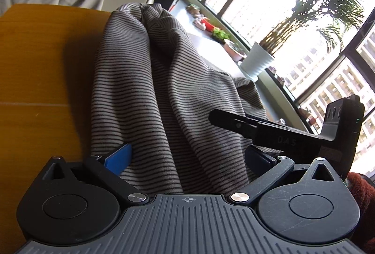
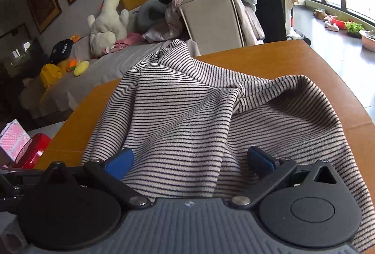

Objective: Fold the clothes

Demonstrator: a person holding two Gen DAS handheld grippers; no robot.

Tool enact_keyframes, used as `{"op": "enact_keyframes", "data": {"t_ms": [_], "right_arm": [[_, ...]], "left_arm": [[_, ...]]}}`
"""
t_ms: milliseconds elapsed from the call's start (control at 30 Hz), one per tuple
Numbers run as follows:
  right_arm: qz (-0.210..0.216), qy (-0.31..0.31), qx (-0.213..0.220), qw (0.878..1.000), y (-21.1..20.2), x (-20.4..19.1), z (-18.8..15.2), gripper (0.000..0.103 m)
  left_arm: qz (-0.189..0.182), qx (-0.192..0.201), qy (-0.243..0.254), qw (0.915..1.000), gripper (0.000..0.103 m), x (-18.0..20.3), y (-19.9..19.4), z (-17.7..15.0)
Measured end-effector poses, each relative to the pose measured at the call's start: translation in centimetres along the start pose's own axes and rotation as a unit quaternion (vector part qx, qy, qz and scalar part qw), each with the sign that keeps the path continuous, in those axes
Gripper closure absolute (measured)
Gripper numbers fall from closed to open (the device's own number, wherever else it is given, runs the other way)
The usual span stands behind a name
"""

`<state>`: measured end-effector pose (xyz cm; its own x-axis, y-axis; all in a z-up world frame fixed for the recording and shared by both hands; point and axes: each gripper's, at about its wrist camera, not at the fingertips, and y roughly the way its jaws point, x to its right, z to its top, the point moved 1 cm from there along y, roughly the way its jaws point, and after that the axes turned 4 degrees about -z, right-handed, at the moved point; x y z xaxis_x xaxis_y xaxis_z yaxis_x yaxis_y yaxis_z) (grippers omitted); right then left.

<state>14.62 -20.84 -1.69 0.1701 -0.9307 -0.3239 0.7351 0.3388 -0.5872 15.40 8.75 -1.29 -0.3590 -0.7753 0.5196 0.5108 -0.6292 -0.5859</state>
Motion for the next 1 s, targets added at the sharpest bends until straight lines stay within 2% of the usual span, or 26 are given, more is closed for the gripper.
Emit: {"op": "enact_keyframes", "data": {"t_ms": [133,233,367,533,600,633,667,700,800,833,900,967,1000], "right_arm": [[0.044,0.039,0.006,0.998,-3.4,-0.1,-2.9,0.0],[0.062,0.043,0.002,0.997,-4.8,-0.3,-4.0,0.0],[0.067,0.019,-0.005,0.998,-4.6,-0.7,-3.8,0.0],[0.089,0.047,-0.003,0.995,-4.4,0.6,-3.1,0.001],[0.079,0.059,0.002,0.995,-4.7,1.3,-2.6,0.02],[0.064,0.046,0.007,0.997,-4.9,1.2,-2.3,0.037],[0.049,0.032,0.011,0.998,-5.0,1.1,-2.0,0.047],[0.034,0.018,0.016,0.999,-5.2,1.0,-1.7,0.047],[0.042,0.001,-0.005,0.999,-4.1,0.5,-1.0,0.041],[0.042,-0.001,-0.018,0.999,-3.4,0.3,-0.9,0.036],[0.044,-0.019,-0.029,0.998,-2.3,-0.5,-0.7,0.038],[0.058,-0.041,-0.035,0.997,-1.9,-1.4,0.0,0.077],[0.066,-0.045,-0.03,0.996,-2.1,-1.7,1.1,0.083]], "left_arm": [[0.024,0.011,-0.007,0.9996,0.0,0.9,-2.6,-2.9],[0.045,0.013,-0.01,0.9989,0.0,1.9,-3.0,-3.8],[0.078,0.014,0.007,0.9968,0.0,3.0,-2.1,-3.9],[0.119,0.034,0.034,0.9917,0.0,3.7,-2.4,-3.5],[0.165,0.063,0.057,0.9827,0.0,3.5,-3.6,-2.6],[0.189,0.077,0.071,0.9764,0.0,3.4,-4.3,-2.1],[0.202,0.079,0.081,0.9729,0.0,3.2,-4.8,-1.7],[0.207,0.072,0.085,0.972,0.0,2.8,-5.1,-1.3],[0.202,0.026,0.078,0.9758,0.0,1.5,-4.2,-0.6],[0.206,0.014,0.083,0.9748,0.001,1.4,-3.5,-0.7],[0.219,0.003,0.105,0.9701,0.008,1.5,-2.1,-1.1],[0.224,0.004,0.132,0.9655,0.025,2.0,-1.3,-1.2],[0.227,0.004,0.146,0.9629,0.03,2.2,-0.9,-1.2]]}}
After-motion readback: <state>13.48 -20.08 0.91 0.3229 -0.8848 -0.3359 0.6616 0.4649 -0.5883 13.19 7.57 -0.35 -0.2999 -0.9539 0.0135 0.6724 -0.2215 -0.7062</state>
